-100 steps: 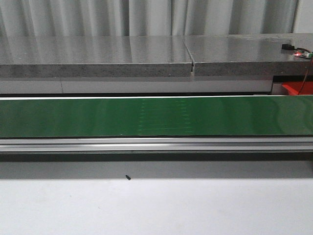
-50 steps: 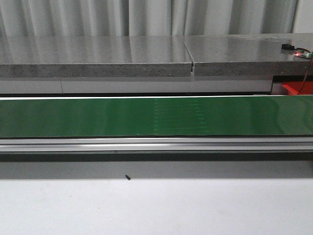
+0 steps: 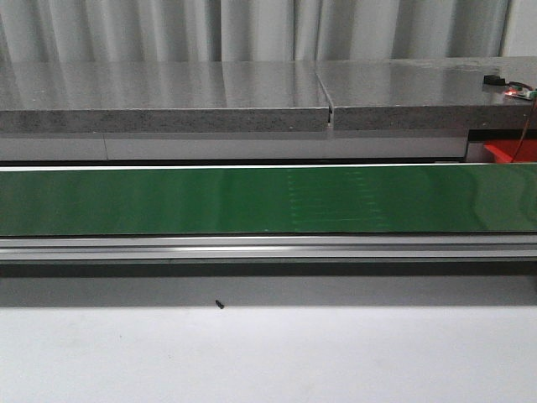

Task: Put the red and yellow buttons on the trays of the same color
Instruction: 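Move the left gripper down toward the yellow buttons beside the belt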

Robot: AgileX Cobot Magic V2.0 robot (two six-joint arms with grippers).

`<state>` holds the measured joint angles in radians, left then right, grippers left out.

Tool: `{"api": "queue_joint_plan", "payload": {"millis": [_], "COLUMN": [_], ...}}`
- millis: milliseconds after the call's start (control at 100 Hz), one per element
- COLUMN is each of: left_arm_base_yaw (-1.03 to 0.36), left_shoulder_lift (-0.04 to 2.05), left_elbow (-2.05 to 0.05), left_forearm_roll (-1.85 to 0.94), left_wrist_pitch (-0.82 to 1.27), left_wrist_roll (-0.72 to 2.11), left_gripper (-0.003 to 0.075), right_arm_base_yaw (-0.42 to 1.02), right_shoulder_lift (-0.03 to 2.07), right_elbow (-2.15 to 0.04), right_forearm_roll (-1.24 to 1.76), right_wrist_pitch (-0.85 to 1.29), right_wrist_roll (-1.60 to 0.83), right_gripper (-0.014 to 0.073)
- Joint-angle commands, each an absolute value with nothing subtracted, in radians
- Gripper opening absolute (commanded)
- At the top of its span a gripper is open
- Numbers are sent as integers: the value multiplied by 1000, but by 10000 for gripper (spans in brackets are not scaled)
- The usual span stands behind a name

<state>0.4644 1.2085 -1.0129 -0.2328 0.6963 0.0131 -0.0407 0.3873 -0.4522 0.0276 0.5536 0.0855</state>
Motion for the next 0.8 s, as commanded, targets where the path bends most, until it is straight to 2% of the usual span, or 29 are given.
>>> {"api": "queue_joint_plan", "payload": {"millis": [0, 90, 160, 500, 790], "left_arm_base_yaw": [487, 489, 489, 489, 489], "left_shoulder_lift": [1264, 1338, 1402, 1723, 1901], "left_elbow": [-1096, -1152, -1202, -1505, -1717], "left_forearm_roll": [-257, -255, -257, -237, -151], "left_wrist_pitch": [655, 673, 704, 882, 896], "left_wrist_roll": [10, 10, 8, -96, -265], "left_gripper": [307, 549, 636, 601, 601], "right_arm_base_yaw": [-39, -39, -39, -39, -39], "right_shoulder_lift": [393, 393, 393, 393, 393], "right_elbow": [-478, -478, -478, -478, -478], "right_forearm_roll": [32, 32, 32, 32, 32], "right_wrist_pitch": [486, 486, 486, 486, 486], "right_wrist_roll": [76, 76, 76, 76, 76], "right_gripper": [-67, -67, -67, -67, -67]}}
